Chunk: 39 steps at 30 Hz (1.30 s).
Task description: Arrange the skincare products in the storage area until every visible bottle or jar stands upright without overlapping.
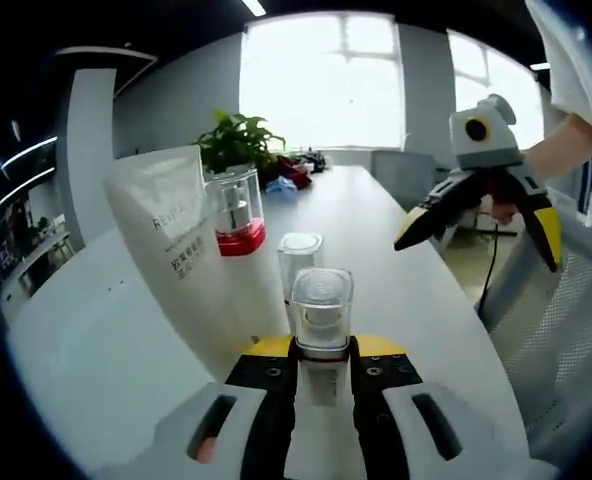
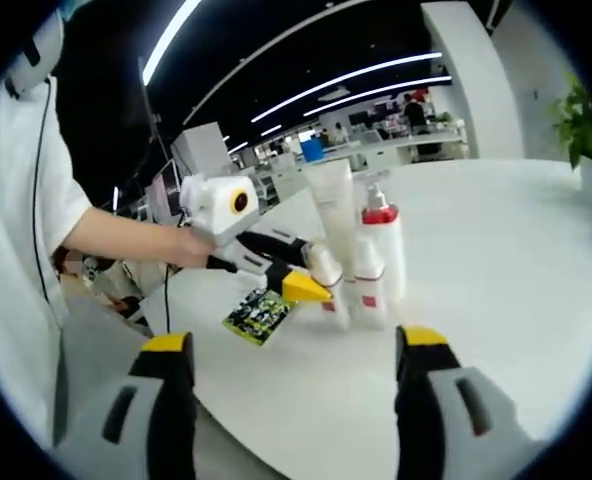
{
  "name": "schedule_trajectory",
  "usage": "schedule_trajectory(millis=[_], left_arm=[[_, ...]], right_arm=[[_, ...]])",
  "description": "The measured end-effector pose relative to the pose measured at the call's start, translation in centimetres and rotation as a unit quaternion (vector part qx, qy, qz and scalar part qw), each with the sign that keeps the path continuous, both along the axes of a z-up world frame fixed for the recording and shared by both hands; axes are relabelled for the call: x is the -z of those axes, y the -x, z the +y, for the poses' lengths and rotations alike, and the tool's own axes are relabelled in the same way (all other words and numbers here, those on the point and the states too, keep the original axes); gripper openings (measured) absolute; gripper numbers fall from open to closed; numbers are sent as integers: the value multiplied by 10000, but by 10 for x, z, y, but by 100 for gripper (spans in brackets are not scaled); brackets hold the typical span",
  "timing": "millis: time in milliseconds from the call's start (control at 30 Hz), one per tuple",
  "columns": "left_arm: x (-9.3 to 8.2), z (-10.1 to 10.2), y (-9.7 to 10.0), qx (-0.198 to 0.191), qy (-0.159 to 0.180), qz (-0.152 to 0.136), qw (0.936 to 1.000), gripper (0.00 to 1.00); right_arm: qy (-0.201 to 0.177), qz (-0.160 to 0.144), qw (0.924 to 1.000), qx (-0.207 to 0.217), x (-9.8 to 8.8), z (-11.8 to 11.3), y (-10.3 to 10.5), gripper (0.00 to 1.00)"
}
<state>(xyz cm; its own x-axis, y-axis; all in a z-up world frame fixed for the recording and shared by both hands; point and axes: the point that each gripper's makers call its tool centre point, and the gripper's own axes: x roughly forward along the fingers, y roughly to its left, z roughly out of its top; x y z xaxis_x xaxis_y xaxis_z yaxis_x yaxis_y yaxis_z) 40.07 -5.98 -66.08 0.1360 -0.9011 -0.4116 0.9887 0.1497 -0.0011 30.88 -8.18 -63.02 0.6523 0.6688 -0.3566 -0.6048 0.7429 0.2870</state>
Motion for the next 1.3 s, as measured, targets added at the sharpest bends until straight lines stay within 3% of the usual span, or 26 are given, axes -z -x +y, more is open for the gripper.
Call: schedule_trajectory(millis=[933, 1300], left_arm=[[0, -7, -14, -105, 74, 134, 9998, 17], [3, -1, -10, -138, -9, 214, 9997, 25]], right_arm=[[19, 65, 10000, 21, 3, -3, 0, 84], [56, 39, 10000, 38, -1, -3, 3, 84]])
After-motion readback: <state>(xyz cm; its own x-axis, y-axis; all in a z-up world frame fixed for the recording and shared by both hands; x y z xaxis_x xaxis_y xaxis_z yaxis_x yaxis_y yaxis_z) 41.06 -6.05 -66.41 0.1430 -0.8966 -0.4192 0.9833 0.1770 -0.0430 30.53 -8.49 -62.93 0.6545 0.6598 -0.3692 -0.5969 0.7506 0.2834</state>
